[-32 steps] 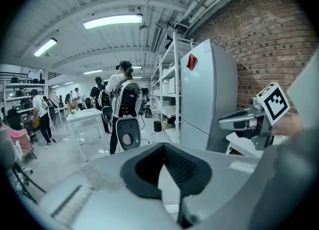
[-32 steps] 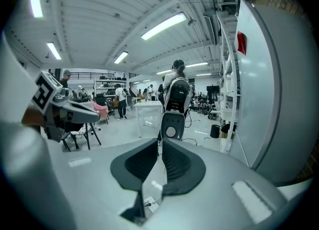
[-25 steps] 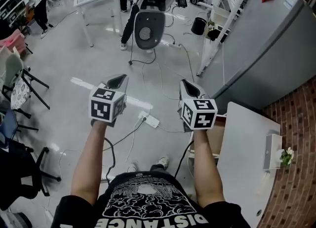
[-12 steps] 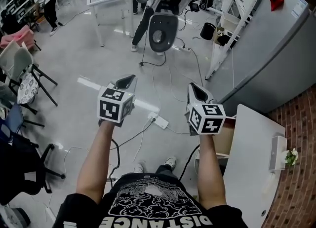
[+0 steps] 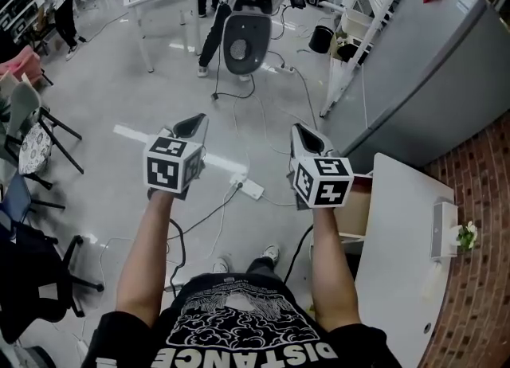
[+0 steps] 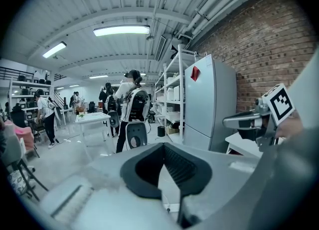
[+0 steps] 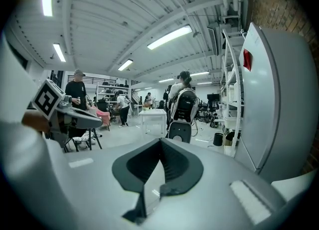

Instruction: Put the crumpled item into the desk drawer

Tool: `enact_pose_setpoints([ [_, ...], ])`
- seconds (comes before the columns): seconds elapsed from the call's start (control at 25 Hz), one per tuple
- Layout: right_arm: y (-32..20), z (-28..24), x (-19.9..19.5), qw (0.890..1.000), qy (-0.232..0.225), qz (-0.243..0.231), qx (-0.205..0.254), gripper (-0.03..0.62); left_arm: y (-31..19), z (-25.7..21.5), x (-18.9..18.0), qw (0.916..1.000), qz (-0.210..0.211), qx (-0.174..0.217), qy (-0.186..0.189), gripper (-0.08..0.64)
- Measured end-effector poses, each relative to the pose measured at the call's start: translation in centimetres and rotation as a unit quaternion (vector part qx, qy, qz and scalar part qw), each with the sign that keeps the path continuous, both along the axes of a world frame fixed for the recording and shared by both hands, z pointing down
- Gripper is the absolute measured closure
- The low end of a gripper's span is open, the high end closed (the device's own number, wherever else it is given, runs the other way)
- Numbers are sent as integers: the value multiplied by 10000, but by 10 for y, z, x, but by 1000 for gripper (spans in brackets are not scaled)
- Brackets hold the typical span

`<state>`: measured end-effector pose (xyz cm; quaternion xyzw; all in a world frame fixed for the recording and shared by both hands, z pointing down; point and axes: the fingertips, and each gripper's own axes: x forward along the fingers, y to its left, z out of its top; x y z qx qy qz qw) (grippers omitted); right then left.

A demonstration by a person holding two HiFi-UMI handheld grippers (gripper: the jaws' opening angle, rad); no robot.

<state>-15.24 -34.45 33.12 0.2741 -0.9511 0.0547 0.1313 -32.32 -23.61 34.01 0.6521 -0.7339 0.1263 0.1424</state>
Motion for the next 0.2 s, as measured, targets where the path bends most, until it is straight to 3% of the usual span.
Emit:
enact_pose_setpoints([
  [0.2,-7,1,4,10000,-8,14,-19,591,-13,-6,6,9999,61,140,-52,560],
])
